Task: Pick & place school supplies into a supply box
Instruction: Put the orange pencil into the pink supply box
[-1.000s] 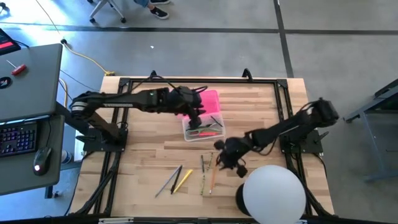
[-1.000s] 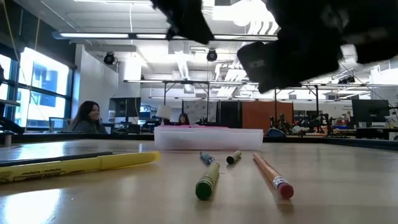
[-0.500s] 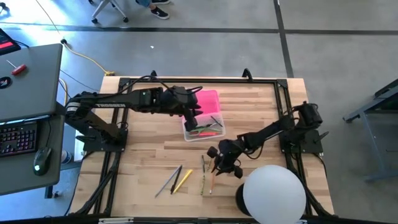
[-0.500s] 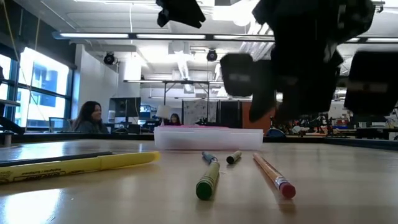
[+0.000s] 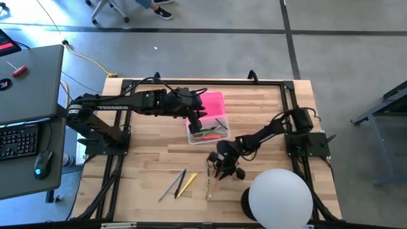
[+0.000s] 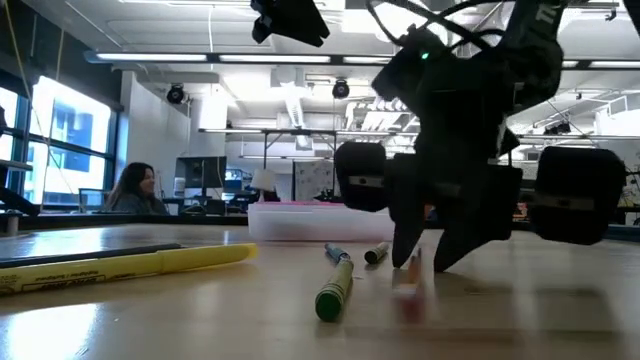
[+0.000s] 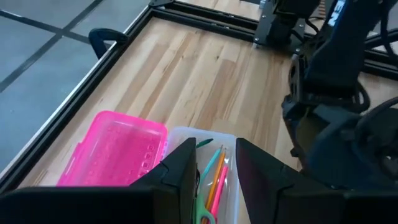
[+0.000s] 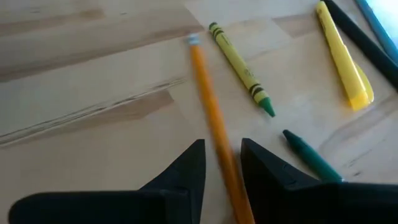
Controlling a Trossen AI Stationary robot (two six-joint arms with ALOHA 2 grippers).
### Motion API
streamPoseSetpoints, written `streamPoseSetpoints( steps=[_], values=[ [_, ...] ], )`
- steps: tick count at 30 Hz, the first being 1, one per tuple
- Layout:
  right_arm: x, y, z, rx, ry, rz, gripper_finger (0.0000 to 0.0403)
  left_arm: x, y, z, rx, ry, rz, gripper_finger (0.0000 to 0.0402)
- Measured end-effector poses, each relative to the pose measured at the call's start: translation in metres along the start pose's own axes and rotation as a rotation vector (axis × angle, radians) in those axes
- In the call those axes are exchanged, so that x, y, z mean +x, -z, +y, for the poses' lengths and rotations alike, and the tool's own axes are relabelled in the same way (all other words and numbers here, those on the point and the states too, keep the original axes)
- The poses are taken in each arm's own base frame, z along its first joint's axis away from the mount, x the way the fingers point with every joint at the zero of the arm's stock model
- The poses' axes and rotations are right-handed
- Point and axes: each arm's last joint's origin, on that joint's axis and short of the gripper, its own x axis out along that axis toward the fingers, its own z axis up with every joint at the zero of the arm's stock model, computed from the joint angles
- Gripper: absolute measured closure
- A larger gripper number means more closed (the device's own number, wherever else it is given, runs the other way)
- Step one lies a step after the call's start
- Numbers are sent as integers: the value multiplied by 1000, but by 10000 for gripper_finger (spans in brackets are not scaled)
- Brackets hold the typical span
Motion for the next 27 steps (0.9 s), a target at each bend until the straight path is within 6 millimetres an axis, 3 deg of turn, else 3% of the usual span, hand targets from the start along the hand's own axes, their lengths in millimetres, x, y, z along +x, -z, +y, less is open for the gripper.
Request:
streamPoseSetpoints(
  steps=[7, 14, 17, 23, 27],
  values=[
    [8, 16, 1, 16, -88, -35, 325, 0, 2, 0, 5, 1, 15, 259],
    [12, 23, 0, 25, -61, -27, 391, 0, 3, 0, 9, -2, 32, 259],
    [13, 24, 0, 63, -41, -9, 392, 0, 3, 0, 9, -2, 32, 259],
    [10, 14, -5, 164, -14, -62, 397, 0, 3, 0, -16, 12, 27, 259],
    [-4, -4, -6, 159, 24, -86, 400, -2, 2, -2, -37, 87, 36, 259]
  ],
)
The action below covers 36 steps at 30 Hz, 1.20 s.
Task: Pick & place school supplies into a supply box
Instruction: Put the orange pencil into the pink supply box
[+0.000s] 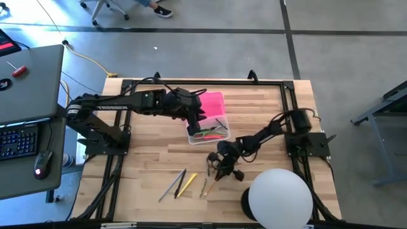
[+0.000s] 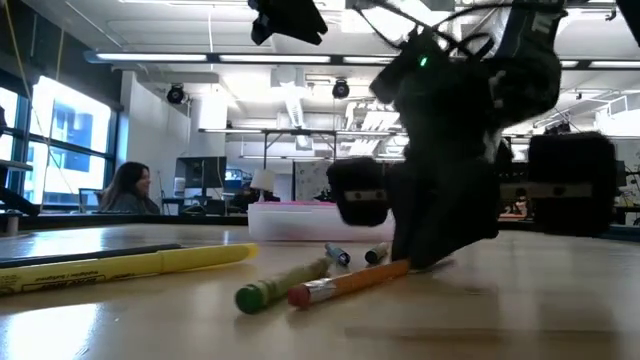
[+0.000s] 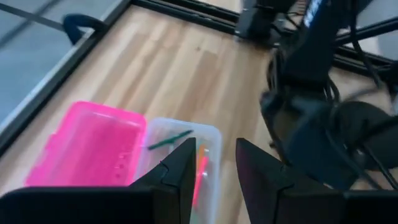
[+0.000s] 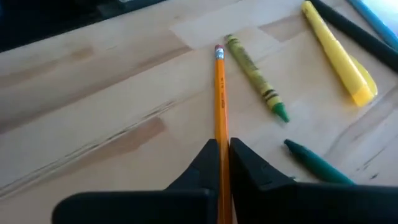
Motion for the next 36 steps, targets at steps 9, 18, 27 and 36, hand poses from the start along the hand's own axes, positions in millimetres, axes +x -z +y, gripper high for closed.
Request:
streamPoseSetpoints(
  steps=[9, 18, 27, 36],
  values=[
    [-74, -61, 1, -117, 243, 46, 401, -17, 3, -10, -43, 76, 15, 259],
    [-152, -57, -40, 6, 681, 90, 402, -26, 7, -25, -13, 122, 24, 259],
    [-139, -4, -66, 198, 636, 129, 400, -27, 9, -26, -23, 120, 34, 259],
    [-128, 10, -72, 208, 707, 200, 381, -27, 10, -26, -21, 115, 49, 259]
  ],
)
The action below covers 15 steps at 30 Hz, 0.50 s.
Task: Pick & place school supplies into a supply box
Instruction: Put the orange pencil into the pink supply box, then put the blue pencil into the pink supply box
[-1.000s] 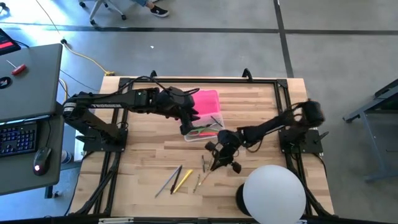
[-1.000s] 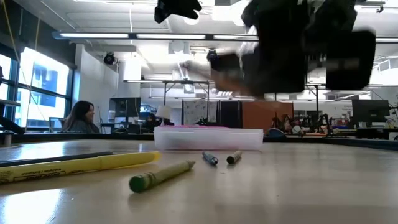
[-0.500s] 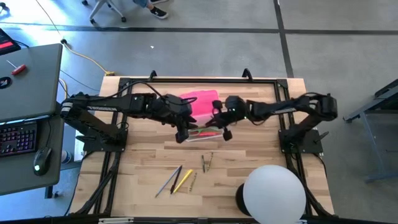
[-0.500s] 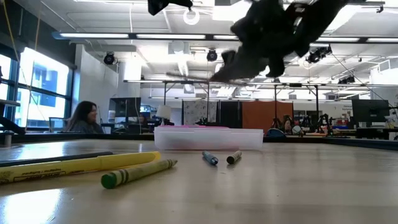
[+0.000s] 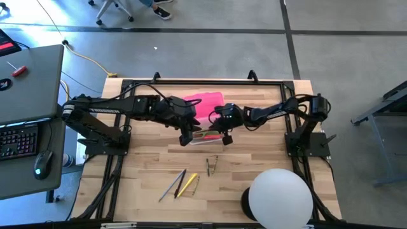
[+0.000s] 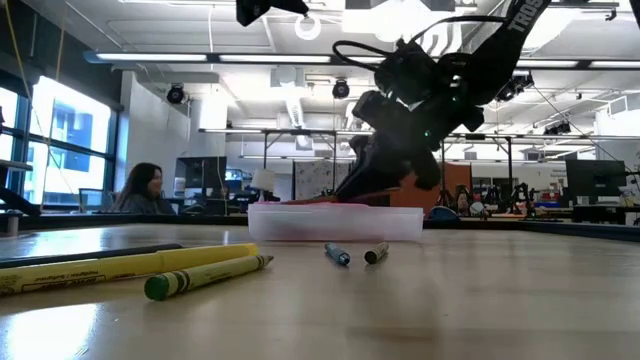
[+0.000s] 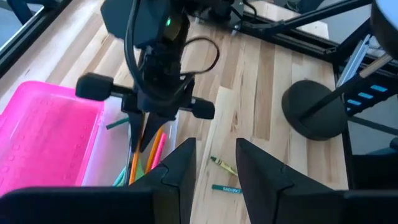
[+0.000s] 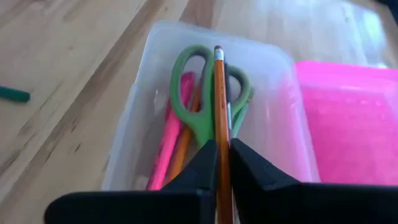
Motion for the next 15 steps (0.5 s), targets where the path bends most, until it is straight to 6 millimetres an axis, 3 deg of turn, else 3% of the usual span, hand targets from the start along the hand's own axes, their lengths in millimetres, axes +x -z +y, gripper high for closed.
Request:
streamPoseSetpoints(
  steps=[10, 15],
  values=[
    [0, -3, -1, 9, 14, -32, 316, 0, 3, 0, -10, -4, 25, 259],
    [0, -3, -1, 66, 13, -31, 302, -17, 9, -11, 15, -52, 19, 259]
  ],
)
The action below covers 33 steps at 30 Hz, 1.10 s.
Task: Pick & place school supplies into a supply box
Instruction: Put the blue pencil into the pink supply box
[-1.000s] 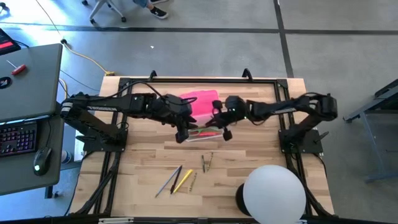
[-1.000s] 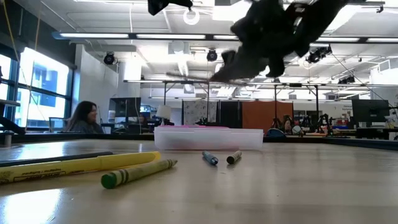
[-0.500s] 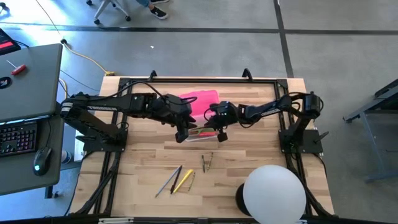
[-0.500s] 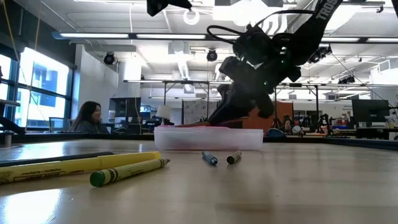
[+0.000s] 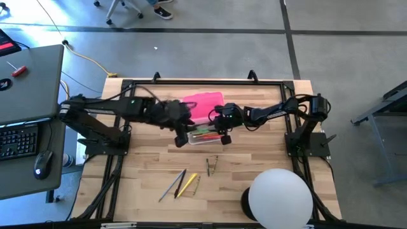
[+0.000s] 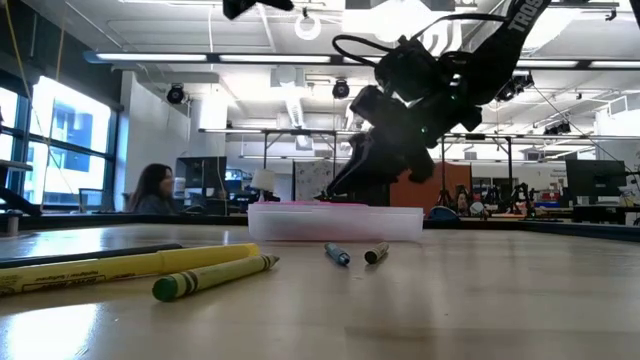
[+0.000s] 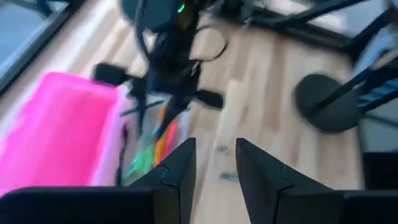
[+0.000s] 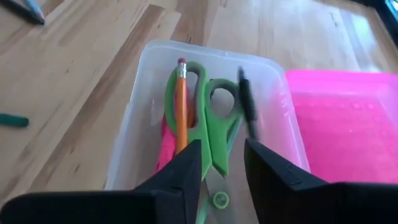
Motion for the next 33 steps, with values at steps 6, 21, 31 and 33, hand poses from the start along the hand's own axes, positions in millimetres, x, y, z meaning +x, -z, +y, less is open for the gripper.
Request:
streamPoseSetpoints(
  steps=[6, 21, 31, 33],
  values=[
    [0, 2, 1, 28, -11, 21, 300, -17, 32, -43, 24, -199, -5, 259],
    [0, 2, 3, 30, -82, 0, 299, -14, 215, -119, -224, -211, -163, 259],
    [0, 1, 4, 35, -89, -4, 299, 46, 295, -105, -409, -188, -165, 259],
    [0, 1, 4, 43, -90, -4, 299, 55, 304, -106, -421, -178, -153, 259]
  ],
)
